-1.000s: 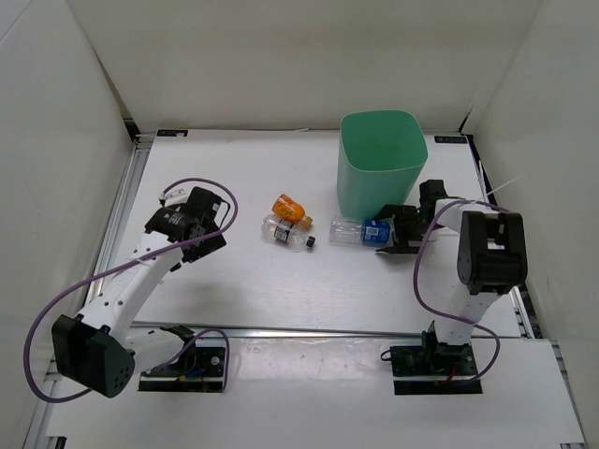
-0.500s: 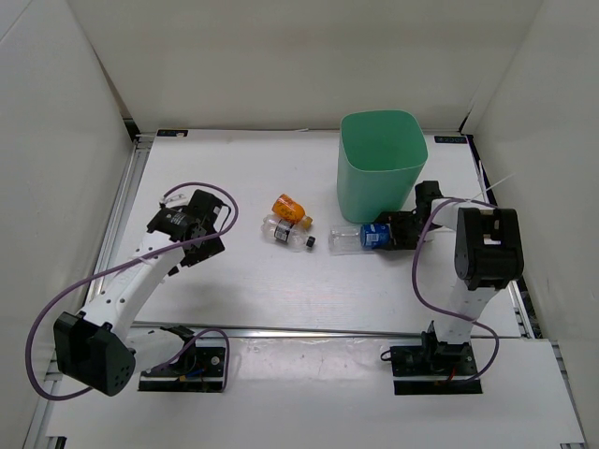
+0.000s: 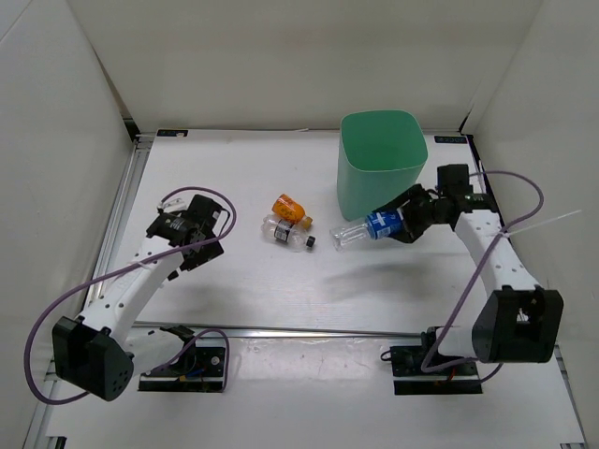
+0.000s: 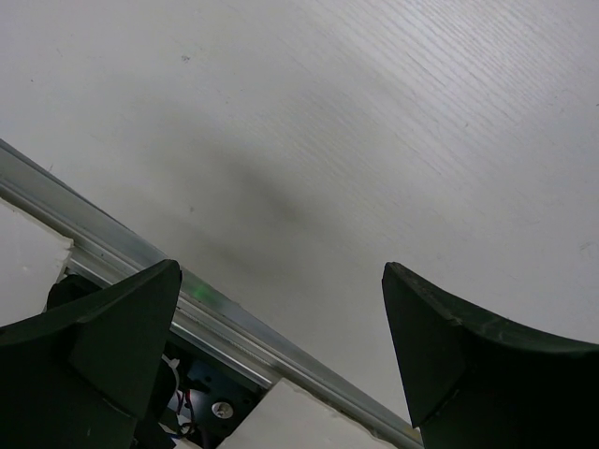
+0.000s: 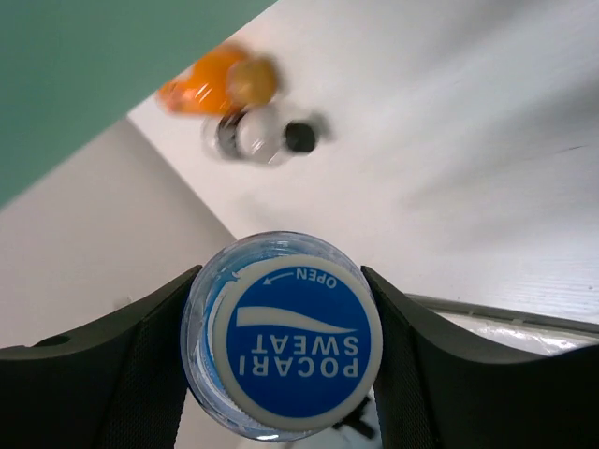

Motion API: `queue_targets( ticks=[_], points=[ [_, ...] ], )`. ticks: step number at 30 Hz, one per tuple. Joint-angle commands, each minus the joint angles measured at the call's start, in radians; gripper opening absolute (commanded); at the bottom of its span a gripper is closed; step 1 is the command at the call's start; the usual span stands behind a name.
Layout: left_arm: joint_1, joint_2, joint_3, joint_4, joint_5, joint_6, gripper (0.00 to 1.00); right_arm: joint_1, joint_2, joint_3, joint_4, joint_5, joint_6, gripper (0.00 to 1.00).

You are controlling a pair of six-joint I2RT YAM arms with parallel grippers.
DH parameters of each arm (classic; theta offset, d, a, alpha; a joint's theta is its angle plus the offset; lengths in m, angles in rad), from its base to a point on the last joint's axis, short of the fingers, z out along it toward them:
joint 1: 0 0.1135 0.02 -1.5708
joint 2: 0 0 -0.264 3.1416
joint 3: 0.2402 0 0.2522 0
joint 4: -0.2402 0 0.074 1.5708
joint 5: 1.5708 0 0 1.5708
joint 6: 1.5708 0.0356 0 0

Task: Put the plastic bottles in the bin

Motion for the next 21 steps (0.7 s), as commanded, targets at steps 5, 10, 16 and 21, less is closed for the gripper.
queue_targets(
  ticks=[5,10,16,21],
  points=[
    [-0.005,0.009,0.003,0.049,-0.011,0.013,1.00,0.071,-0.138,0.415,-0.211,0.019,-0.239,0.39],
    [-0.005,0.053,0.023,0.079,0.009,0.039,1.00,-0.004,0.052,0.915,-0.272,0.131,-0.292,0.39],
    [-0.005,0.073,0.082,0.079,0.018,0.073,1.00,-0.073,0.343,1.287,-0.259,0.160,-0.313,0.39],
    [-0.005,0.073,0.132,0.092,0.036,0.146,1.00,-0.046,0.388,1.206,-0.180,0.277,-0.347,0.39]
  ],
)
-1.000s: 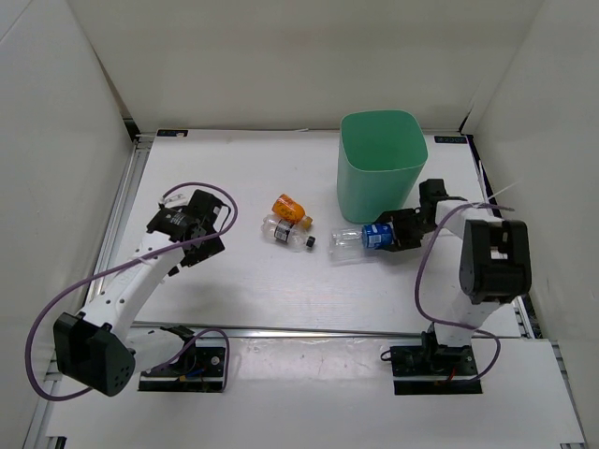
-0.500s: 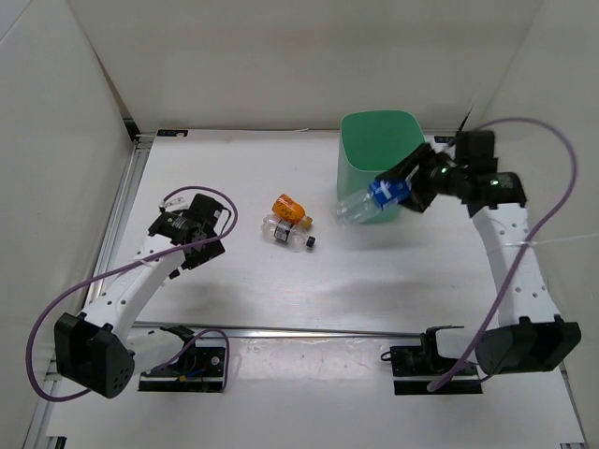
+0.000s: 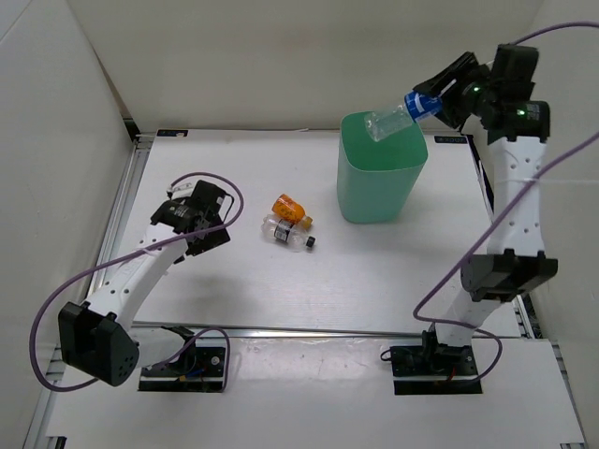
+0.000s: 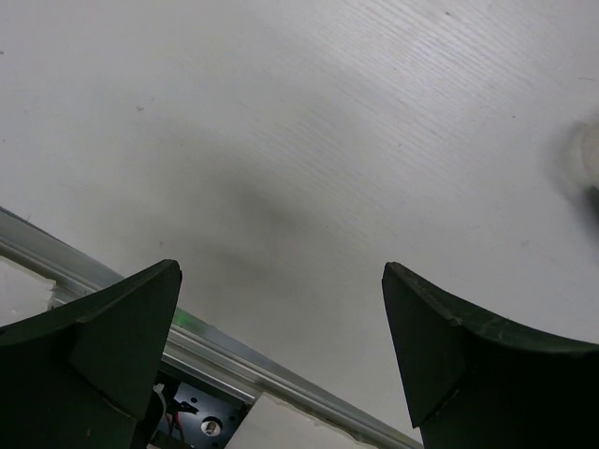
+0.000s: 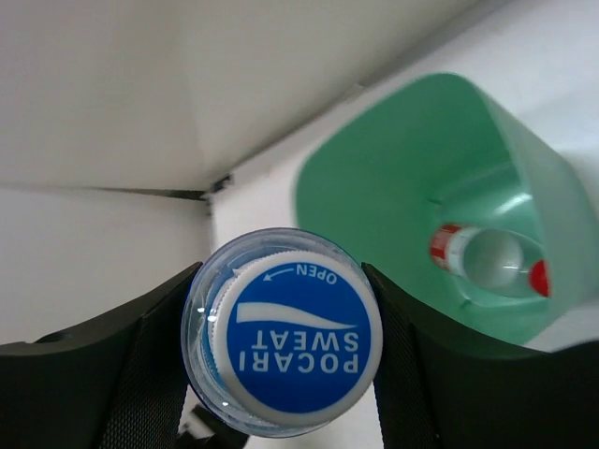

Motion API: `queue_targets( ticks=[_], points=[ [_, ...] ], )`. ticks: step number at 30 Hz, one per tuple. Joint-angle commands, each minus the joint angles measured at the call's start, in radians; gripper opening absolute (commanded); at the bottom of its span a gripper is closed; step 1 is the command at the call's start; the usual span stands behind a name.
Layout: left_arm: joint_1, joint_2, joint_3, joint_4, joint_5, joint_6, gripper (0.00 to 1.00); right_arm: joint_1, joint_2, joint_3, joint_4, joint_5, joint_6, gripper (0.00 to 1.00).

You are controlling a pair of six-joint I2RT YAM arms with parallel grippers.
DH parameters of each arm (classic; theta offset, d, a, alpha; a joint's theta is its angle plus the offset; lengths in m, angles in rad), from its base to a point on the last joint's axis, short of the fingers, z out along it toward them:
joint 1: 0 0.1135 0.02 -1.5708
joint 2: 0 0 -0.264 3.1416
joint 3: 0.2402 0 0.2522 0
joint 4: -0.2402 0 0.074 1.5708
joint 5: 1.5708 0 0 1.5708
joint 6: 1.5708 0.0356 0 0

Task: Put the plastic bottles in the bin

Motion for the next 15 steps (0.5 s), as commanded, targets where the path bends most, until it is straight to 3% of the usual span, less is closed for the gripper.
queue_targets(
  ticks=[1,5,7,8,9,10,12,15],
  points=[
    [-0.005,-0.012,0.053,0.017,0.010,0.070,1.00,0.028,0.041,-0.053,0.029,0.120,-0.062,0.39],
    [-0.005,-0.041,0.076,0.008,0.010,0.093,1.00,0.059,0.093,-0.014,0.064,0.186,-0.131,0.43],
    [-0.005,-0.056,0.066,0.008,0.026,0.115,1.00,0.059,0.142,0.052,0.064,0.186,-0.152,0.67],
    [-0.005,-0.070,0.066,0.008,0.039,0.127,1.00,0.059,0.142,0.053,0.064,0.186,-0.152,0.67],
    [-0.005,-0.070,0.057,0.018,0.053,0.127,1.00,0.068,0.142,0.065,0.064,0.175,-0.152,0.77],
    [-0.005,-0.079,0.047,0.032,0.062,0.139,1.00,0.068,0.142,0.065,0.064,0.162,-0.163,0.93],
    [-0.005,-0.089,0.047,0.041,0.075,0.139,1.00,0.068,0.128,0.065,0.064,0.162,-0.174,1.00],
    [-0.005,-0.089,0.047,0.041,0.088,0.139,1.00,0.068,0.053,0.010,0.044,0.227,-0.151,1.00]
  ],
)
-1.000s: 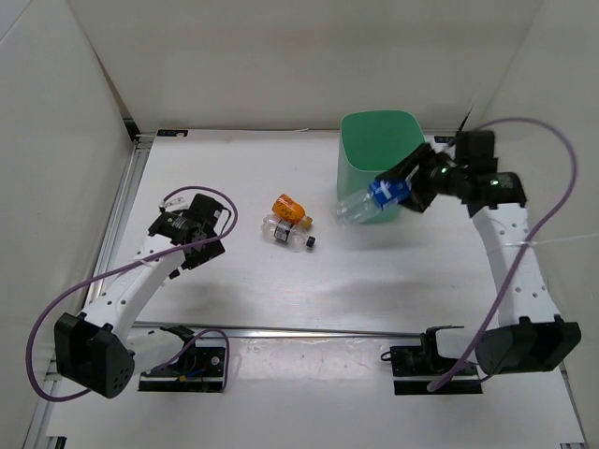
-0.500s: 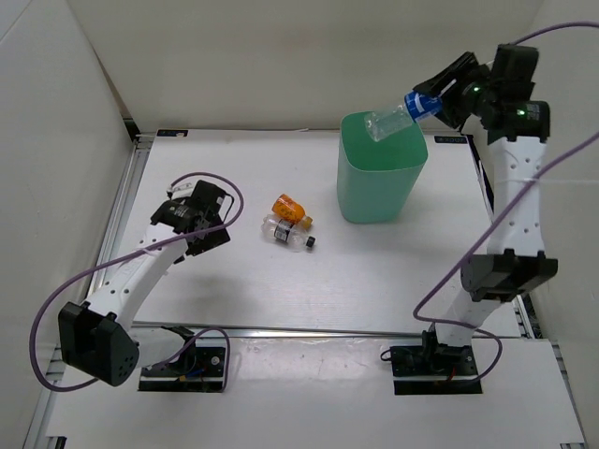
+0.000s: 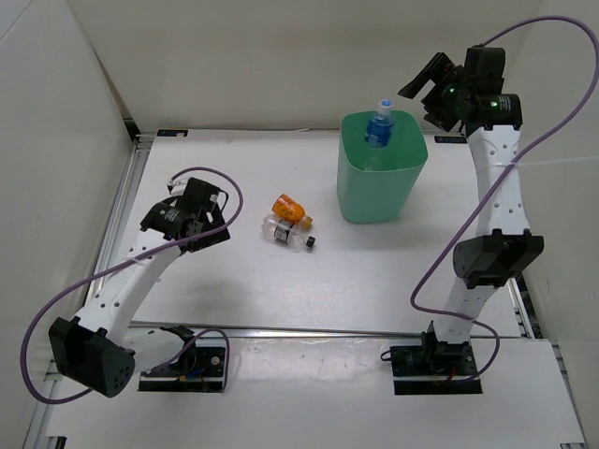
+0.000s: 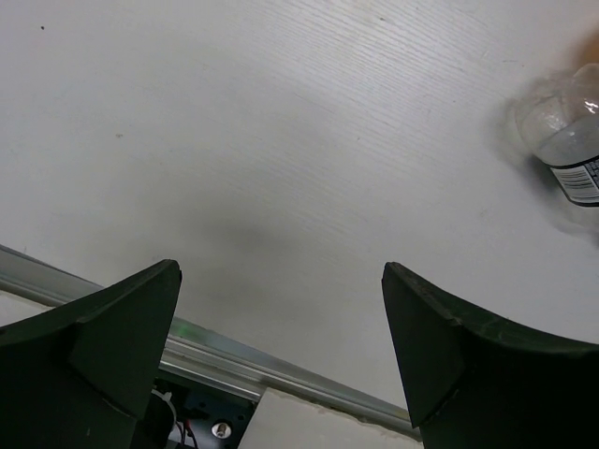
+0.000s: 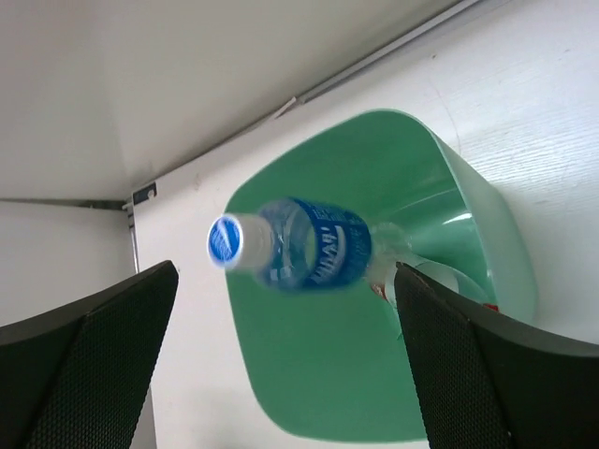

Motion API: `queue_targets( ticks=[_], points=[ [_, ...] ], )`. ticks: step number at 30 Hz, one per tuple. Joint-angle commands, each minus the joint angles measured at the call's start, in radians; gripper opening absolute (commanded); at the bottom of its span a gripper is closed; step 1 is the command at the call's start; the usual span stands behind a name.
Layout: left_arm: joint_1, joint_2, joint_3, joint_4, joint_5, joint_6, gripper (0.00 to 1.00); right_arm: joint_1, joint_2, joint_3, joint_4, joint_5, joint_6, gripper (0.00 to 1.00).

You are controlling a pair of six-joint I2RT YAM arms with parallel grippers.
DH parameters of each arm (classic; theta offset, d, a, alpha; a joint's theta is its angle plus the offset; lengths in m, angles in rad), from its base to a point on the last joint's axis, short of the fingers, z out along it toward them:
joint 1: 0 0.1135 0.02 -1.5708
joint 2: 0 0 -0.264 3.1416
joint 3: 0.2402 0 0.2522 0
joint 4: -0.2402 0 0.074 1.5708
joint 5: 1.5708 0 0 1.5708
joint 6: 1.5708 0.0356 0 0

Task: Put the plastic bottles in the bin

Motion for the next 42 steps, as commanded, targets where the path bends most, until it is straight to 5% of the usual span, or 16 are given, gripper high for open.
queue_targets(
  ticks=[1,8,12,18,27,42],
  points=[
    [-0.005,-0.027,0.004,0.032,0.031,0.020,1.00,0.001,-0.129,-0.029,0.042,0.073,-0.008,1.00],
    [0.112,0.020,0.148,0.101,0.201,-0.101,1.00,0.001,-0.391,-0.311,0.034,-0.014,0.003,1.00],
    [0.173,0.205,0.250,0.164,0.471,-0.231,1.00,0.001,-0.511,-0.501,0.000,-0.025,0.035,1.00],
    [0.247,0.393,0.150,0.391,0.849,-0.521,0.99,-0.021,-0.625,-0.687,-0.013,-0.069,0.062,1.00],
    [0.120,0.707,0.414,0.391,0.803,-0.581,1.00,-0.030,-0.666,-0.678,-0.096,-0.092,0.032,1.00],
    [0.061,0.697,0.257,0.319,0.618,-0.547,0.93,-0.030,-0.677,-0.730,-0.176,-0.106,0.009,1.00]
  ],
)
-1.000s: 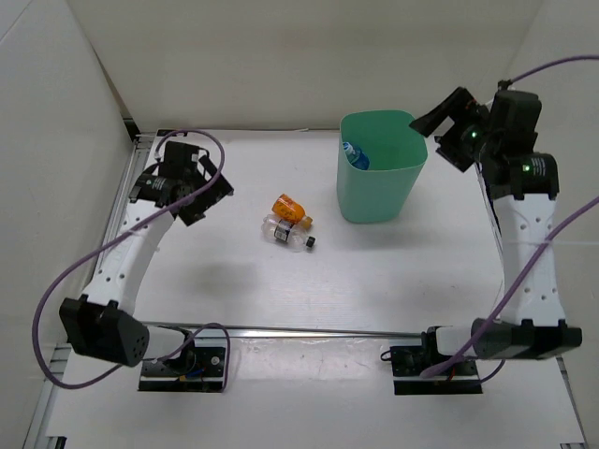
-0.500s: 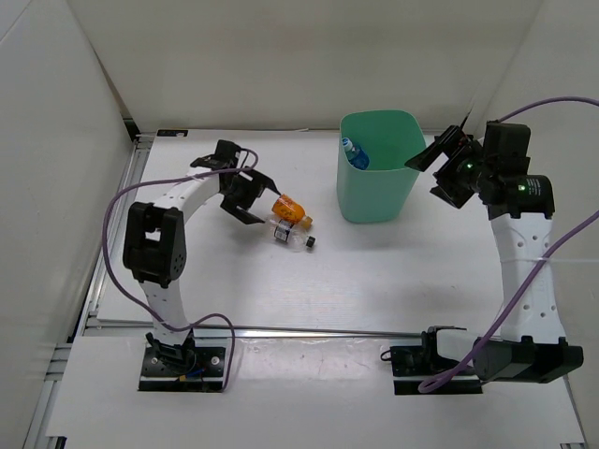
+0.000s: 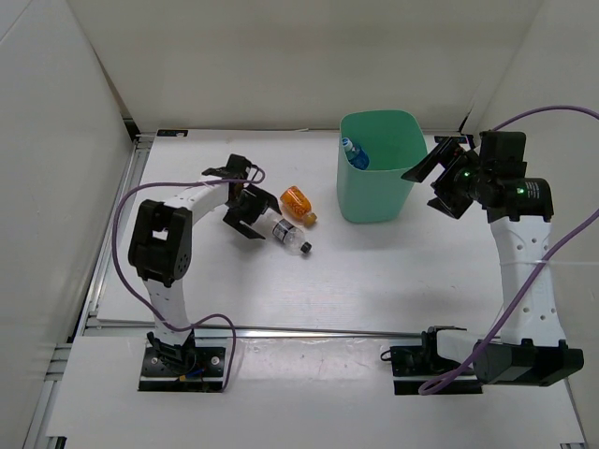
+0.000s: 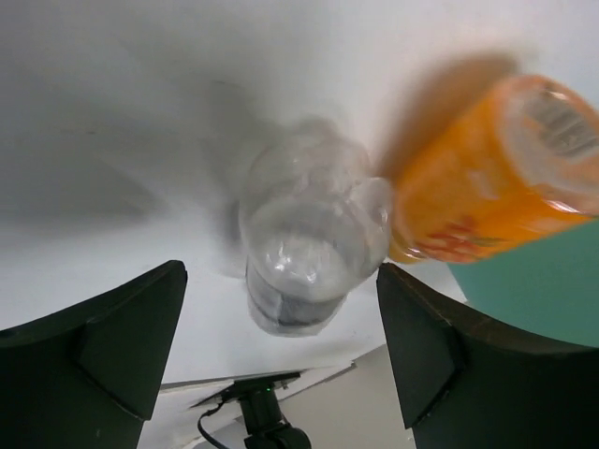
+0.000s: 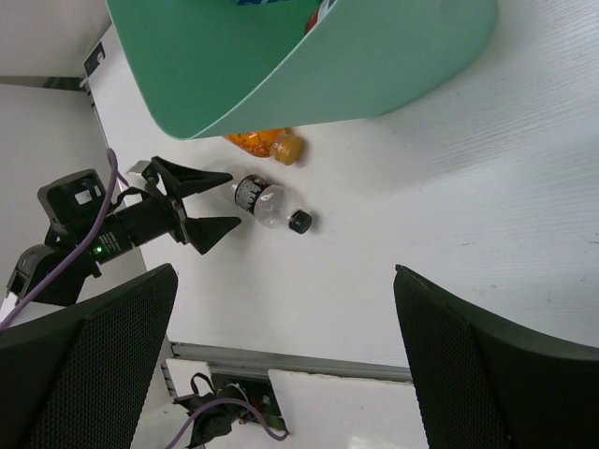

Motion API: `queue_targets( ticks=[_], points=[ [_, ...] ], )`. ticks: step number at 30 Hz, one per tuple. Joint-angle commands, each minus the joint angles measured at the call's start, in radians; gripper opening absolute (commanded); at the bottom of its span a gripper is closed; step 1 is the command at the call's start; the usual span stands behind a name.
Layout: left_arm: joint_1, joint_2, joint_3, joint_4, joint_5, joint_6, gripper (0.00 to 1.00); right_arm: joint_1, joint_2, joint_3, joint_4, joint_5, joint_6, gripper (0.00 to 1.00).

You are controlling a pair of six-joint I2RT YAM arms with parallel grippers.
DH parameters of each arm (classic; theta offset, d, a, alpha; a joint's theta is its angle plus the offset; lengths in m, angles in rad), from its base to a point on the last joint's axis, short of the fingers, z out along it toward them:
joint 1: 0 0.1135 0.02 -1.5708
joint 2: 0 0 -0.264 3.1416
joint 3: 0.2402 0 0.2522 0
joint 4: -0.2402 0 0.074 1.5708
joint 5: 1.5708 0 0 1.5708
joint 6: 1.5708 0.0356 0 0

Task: Put the plastic bottles in the bin

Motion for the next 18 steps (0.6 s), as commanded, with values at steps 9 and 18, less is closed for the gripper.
queue_targets(
  ticks=[9,18],
  points=[
    [-0.029,0.016,0.046,-0.036,-0.054,0.102,0.93,-0.004,0.012,-0.002,-0.012,-0.006,-0.044,1.00],
    [-0.067,0.101,0.067,-0.046,0.000,0.111,0.84,-0.004,0.003,-0.022,-0.021,0.024,-0.055,1.00]
  ],
)
